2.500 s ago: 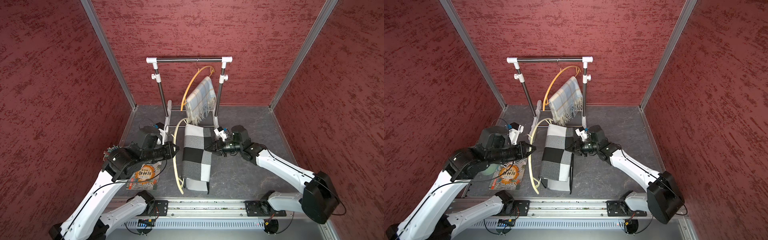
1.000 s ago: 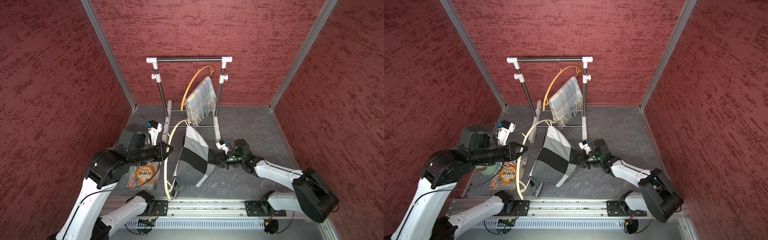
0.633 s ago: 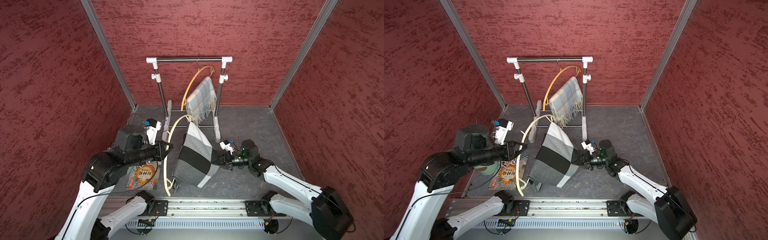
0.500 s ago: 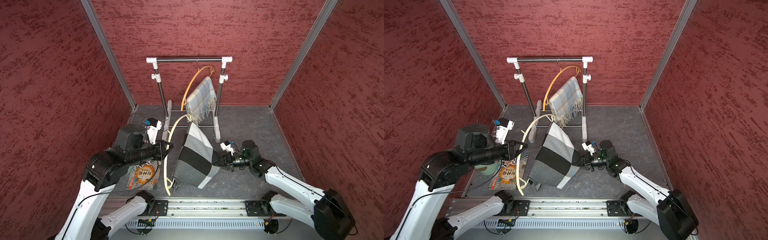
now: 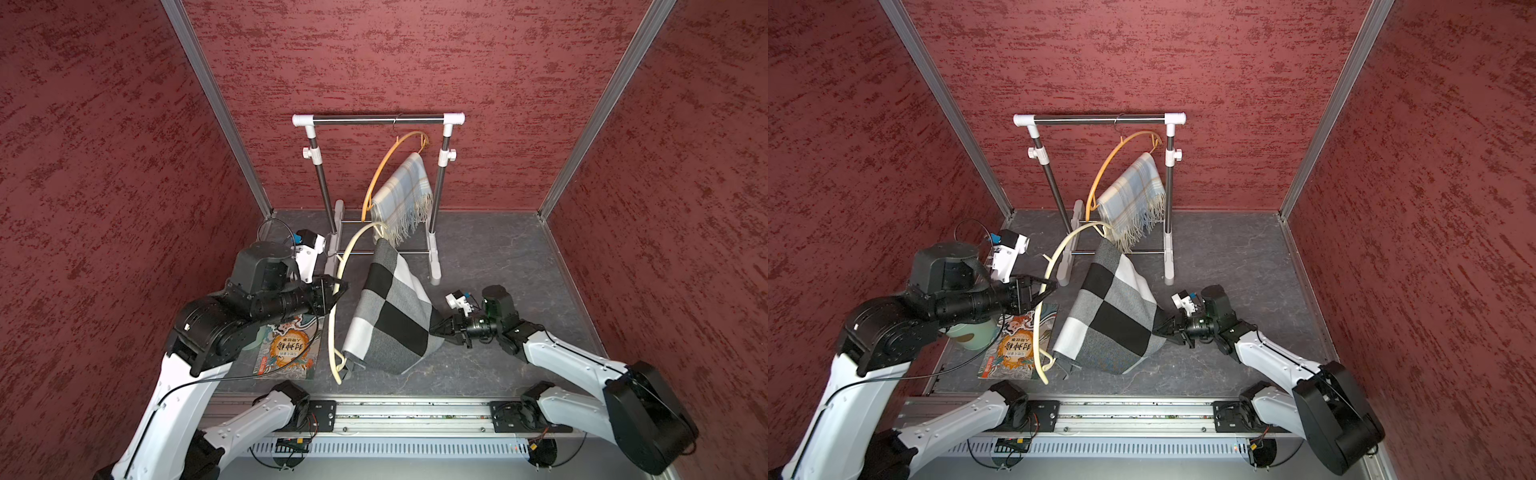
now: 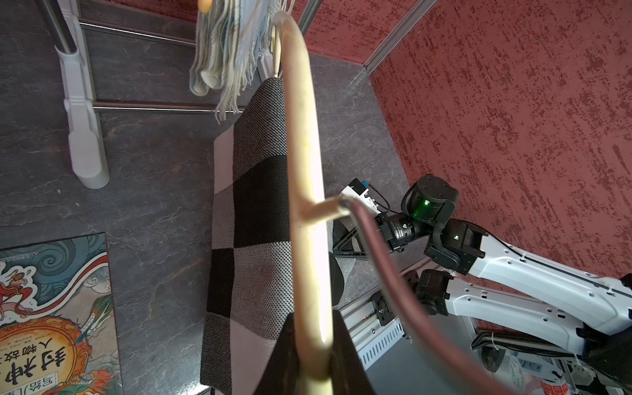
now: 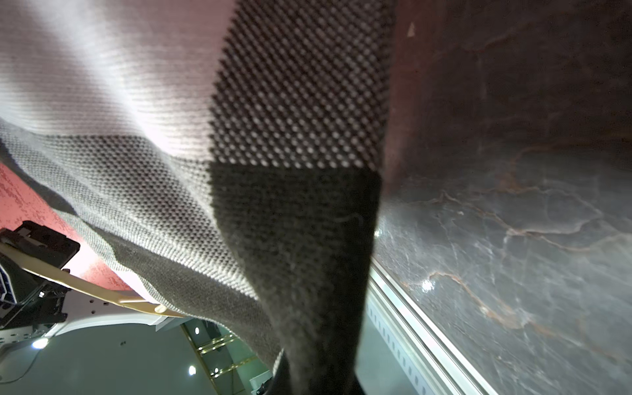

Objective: Hang the scarf on the hanger

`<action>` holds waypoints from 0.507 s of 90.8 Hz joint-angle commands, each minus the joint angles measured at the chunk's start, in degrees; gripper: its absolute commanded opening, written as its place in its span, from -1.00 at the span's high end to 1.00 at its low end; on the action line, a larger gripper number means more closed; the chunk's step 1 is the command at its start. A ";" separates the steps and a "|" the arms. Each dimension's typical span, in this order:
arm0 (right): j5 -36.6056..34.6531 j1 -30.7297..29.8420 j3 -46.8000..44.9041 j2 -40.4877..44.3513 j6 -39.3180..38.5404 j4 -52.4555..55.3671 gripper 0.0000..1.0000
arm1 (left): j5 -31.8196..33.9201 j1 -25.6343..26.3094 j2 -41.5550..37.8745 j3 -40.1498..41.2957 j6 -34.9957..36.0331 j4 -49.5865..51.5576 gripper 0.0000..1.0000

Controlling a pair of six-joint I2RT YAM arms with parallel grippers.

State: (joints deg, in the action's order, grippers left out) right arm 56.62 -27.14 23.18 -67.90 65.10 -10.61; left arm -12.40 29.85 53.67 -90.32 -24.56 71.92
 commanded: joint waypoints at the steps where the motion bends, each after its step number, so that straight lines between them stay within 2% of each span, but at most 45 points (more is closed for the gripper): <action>1: 1.00 0.77 0.09 -1.37 2.82 -3.90 1.00 | 3.43 -1.02 -1.03 -2.74 1.59 -11.72 1.00; 21: 2.15 0.76 4.13 -4.19 3.76 -4.59 1.00 | 1.17 -1.02 -0.16 -3.07 -0.01 -12.55 1.00; 25: 2.66 0.73 4.55 -4.96 3.71 -4.86 0.73 | 1.09 -1.09 0.12 -3.23 -0.30 -12.58 1.00; 29: 3.03 0.76 4.86 -5.81 3.07 -4.40 0.21 | 1.05 -1.02 0.17 -3.23 -0.44 -12.71 1.00; 32: 3.42 0.76 5.33 -6.49 1.74 -3.71 -0.06 | 1.02 -1.05 0.25 -3.19 -0.69 -12.96 1.00; 38: 2.36 0.72 7.99 -7.42 -5.28 4.79 -0.27 | 0.70 -1.02 0.44 -3.19 -1.08 -13.47 1.00; 46: -8.25 0.71 13.77 -8.14 -21.03 26.48 -0.43 | 0.55 -1.02 0.62 -2.98 -1.69 -14.08 1.00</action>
State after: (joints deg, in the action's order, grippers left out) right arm 57.12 -26.83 30.17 -75.37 61.73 -6.61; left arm -12.19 29.45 54.87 -90.45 -25.67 67.16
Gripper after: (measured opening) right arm 0.678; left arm 0.147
